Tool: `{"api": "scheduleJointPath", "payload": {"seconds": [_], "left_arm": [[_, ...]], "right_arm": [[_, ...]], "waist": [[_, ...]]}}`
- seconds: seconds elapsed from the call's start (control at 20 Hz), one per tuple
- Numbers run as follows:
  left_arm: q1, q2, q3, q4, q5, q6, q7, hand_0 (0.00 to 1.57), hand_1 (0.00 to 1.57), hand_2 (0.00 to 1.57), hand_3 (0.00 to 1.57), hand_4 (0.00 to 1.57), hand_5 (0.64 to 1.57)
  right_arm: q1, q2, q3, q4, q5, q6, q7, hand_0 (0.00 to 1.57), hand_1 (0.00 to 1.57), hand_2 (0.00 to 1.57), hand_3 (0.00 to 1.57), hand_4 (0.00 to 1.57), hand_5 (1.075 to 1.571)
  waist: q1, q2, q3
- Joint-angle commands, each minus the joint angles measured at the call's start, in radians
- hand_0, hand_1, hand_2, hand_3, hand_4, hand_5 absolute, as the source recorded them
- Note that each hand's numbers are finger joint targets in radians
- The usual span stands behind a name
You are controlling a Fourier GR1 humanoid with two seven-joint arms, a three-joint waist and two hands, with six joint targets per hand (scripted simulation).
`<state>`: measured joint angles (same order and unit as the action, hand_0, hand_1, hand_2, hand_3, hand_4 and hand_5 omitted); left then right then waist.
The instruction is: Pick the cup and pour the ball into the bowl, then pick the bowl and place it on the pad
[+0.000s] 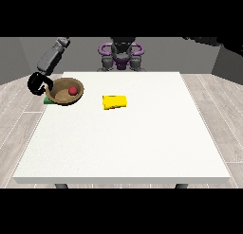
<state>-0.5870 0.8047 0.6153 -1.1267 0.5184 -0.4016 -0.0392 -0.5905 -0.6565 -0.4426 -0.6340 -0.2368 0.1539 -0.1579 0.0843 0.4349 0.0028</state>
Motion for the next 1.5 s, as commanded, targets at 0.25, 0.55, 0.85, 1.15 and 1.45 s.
{"api": "scheduleJointPath", "payload": {"seconds": [0.25,0.55,0.85,1.15,1.45], "left_arm": [[0.079,-0.005,0.060,-0.185,0.067,0.044,0.037,0.00,0.00,0.00,0.00,0.69,1.558],[0.062,0.035,0.049,-0.105,0.094,0.034,0.090,0.00,0.00,0.00,0.00,0.70,1.555],[0.110,-0.022,0.001,-0.162,0.080,0.046,0.095,0.00,0.00,0.00,0.00,0.68,1.554],[0.138,0.010,0.015,-0.048,0.078,-0.024,0.058,0.00,0.00,0.00,0.00,0.66,1.548],[0.101,0.072,0.041,-0.030,0.106,-0.002,0.106,0.00,0.00,0.00,0.00,0.65,1.540]], "right_arm": [[-0.035,-0.170,-0.060,0.193,0.004,0.120,-0.143,1.57,1.57,1.57,0.00,0.98,1.571],[-0.057,-0.124,-0.002,0.202,0.050,0.088,-0.110,1.57,1.57,1.57,0.09,0.98,1.570],[-0.042,-0.032,0.043,0.235,0.086,0.056,-0.121,1.57,1.57,1.57,0.88,1.00,1.564],[-0.022,-0.049,0.057,0.237,0.095,0.063,-0.061,1.57,1.57,1.57,1.41,0.98,1.561],[-0.047,-0.112,0.010,0.287,0.056,0.043,0.025,0.67,0.67,0.30,0.52,0.00,1.535]], "waist": [[0.006,0.080,0.0006],[-0.016,0.014,-0.0019],[-0.008,-0.055,-0.0019],[-0.010,-0.113,-0.0027],[-0.024,-0.075,-0.0022]]}}
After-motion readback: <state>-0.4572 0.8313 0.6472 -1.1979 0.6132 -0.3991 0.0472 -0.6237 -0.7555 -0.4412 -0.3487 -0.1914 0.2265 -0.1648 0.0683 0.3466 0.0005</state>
